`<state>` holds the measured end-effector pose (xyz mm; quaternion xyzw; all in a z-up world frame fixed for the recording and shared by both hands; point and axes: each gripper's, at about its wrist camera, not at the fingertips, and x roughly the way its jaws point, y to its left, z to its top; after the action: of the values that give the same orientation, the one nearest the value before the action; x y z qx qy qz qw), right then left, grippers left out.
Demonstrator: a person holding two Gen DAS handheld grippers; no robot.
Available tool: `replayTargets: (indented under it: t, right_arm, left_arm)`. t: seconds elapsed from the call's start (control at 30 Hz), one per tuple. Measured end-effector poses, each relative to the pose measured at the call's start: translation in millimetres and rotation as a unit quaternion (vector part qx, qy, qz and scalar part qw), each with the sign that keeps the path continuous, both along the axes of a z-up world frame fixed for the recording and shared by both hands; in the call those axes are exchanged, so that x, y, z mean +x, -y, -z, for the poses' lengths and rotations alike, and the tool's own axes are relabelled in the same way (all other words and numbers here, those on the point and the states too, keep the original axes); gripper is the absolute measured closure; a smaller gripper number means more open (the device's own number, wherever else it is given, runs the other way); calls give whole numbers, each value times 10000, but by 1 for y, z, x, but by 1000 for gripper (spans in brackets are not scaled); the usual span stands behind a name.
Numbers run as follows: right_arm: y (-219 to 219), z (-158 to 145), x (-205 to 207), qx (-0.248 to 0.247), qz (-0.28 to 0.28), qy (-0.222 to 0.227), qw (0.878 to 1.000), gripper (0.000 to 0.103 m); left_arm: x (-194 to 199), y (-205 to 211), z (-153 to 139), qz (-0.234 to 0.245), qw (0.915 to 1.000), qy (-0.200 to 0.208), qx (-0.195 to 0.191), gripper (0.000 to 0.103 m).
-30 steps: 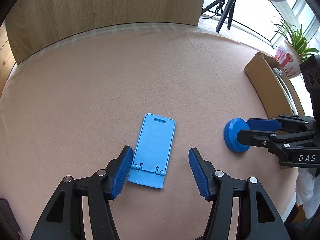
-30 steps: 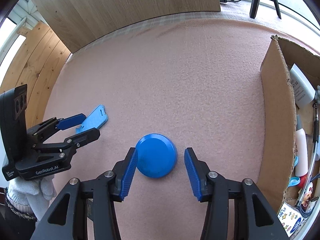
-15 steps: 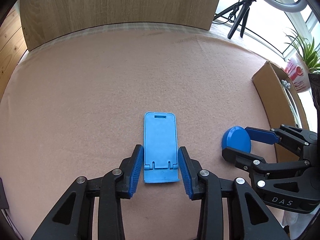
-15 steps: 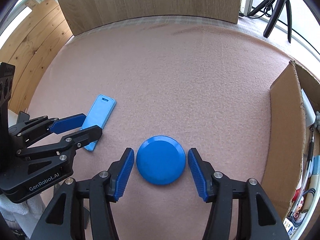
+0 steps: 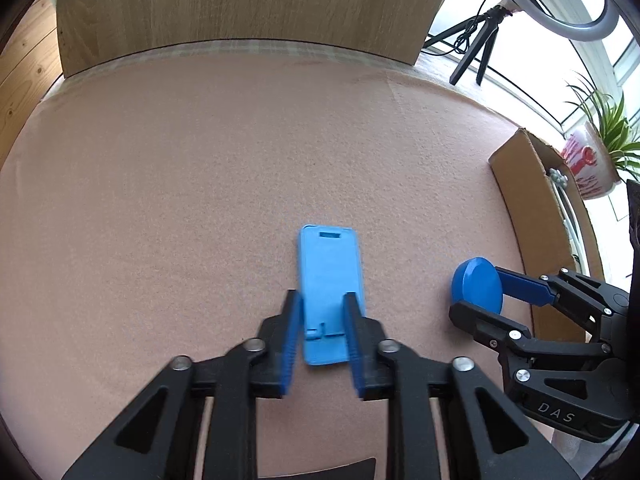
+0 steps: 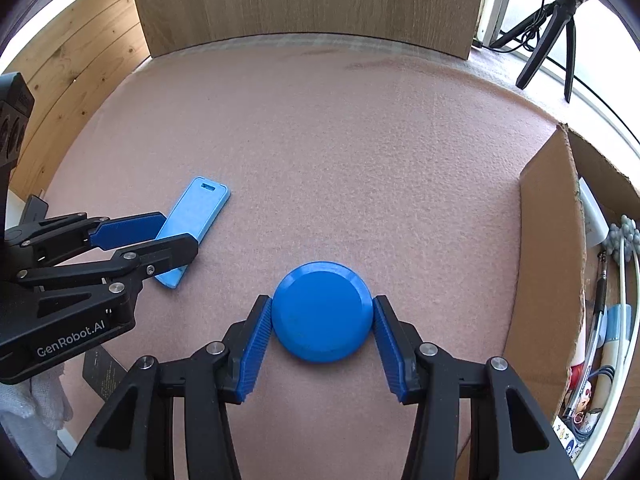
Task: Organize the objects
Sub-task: 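Carry the phone stand and lid over the cardboard box with both tools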
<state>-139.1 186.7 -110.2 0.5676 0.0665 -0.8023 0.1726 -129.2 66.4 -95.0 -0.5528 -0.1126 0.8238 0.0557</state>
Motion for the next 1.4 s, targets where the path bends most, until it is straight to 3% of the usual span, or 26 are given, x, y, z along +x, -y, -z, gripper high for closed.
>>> replayTargets:
  t: [0.2,0.33,0.4,0.53,0.6,0.67,1.0,1.2,1.4]
  right_arm:
    - [-27,-15,18,-353,209,-45,9991,57]
    - [-37,-20,27,-431,189,-76,9989,57]
    - [-37,-23,29,-464,175,-96,9987,57]
    - [-39,-31,32,-509,139,-185,9984,57]
    - [-40,-36,33,-491,119,-252,9984,57]
    - [-42,-40,34,-478,123,-319,9983,57]
    - [-83,-65,40,-481,374,-660,9960,57]
    - [-131,-68,49,-495,795,-676,9933,57]
    - [-173,-67,58,-557,1154,-576,9901,57]
  left_arm:
    - [5,-6,2,-10,10000,-71,-54,89]
    - [0,-7,0,-157,9998,-93,-59,57]
    - [-4,-14,1,-133,9998,-12,-145,50]
    - [-14,-29,3,-13,9986,43,-529,51]
    - [-16,-34,4,-5,9977,35,-683,63]
    - [-16,-34,4,-15,9975,19,-710,63]
    - [-13,-30,-17,-167,9996,-148,-148,63]
    - [-16,-58,-48,50,9988,-476,61,63]
    - [-33,-113,-74,447,9961,-733,221,63]
